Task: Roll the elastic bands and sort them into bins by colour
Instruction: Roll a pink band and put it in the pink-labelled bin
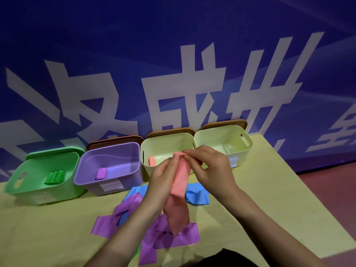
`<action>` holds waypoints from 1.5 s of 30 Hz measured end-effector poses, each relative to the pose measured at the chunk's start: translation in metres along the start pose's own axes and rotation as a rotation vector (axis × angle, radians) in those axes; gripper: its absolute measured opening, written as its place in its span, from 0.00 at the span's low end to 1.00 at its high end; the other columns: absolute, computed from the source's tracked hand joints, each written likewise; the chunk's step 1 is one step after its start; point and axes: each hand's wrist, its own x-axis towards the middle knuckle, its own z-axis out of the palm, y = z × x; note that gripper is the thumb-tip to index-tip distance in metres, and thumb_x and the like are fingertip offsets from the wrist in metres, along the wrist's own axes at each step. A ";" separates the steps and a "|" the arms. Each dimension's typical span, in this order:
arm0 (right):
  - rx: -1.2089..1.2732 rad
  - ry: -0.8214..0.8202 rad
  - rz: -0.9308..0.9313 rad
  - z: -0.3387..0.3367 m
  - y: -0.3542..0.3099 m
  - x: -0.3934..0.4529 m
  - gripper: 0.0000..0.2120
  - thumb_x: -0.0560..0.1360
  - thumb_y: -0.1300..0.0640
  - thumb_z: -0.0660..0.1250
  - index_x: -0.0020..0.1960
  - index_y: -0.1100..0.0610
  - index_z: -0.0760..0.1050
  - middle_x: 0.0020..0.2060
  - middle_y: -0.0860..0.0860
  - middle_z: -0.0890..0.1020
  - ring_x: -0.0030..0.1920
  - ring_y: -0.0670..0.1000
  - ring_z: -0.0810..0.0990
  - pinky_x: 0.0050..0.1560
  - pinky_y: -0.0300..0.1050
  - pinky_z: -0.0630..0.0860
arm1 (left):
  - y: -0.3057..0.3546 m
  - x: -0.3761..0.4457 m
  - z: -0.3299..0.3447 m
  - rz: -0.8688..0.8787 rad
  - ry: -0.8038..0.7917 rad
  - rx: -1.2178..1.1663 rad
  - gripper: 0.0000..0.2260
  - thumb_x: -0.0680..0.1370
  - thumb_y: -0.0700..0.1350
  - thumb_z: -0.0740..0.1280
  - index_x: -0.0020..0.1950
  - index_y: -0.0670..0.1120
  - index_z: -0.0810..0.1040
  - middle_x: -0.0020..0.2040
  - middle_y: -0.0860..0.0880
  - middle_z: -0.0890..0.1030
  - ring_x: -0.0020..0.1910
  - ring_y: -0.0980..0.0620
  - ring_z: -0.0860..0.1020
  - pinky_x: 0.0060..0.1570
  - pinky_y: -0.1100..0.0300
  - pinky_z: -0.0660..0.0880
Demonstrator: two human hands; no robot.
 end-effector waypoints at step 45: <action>0.183 -0.089 0.162 -0.010 -0.011 0.000 0.07 0.72 0.63 0.71 0.49 0.57 0.84 0.37 0.49 0.79 0.37 0.45 0.76 0.41 0.31 0.71 | -0.020 0.001 0.000 -0.039 -0.009 -0.035 0.11 0.78 0.52 0.63 0.44 0.50 0.83 0.42 0.53 0.85 0.48 0.55 0.81 0.50 0.63 0.74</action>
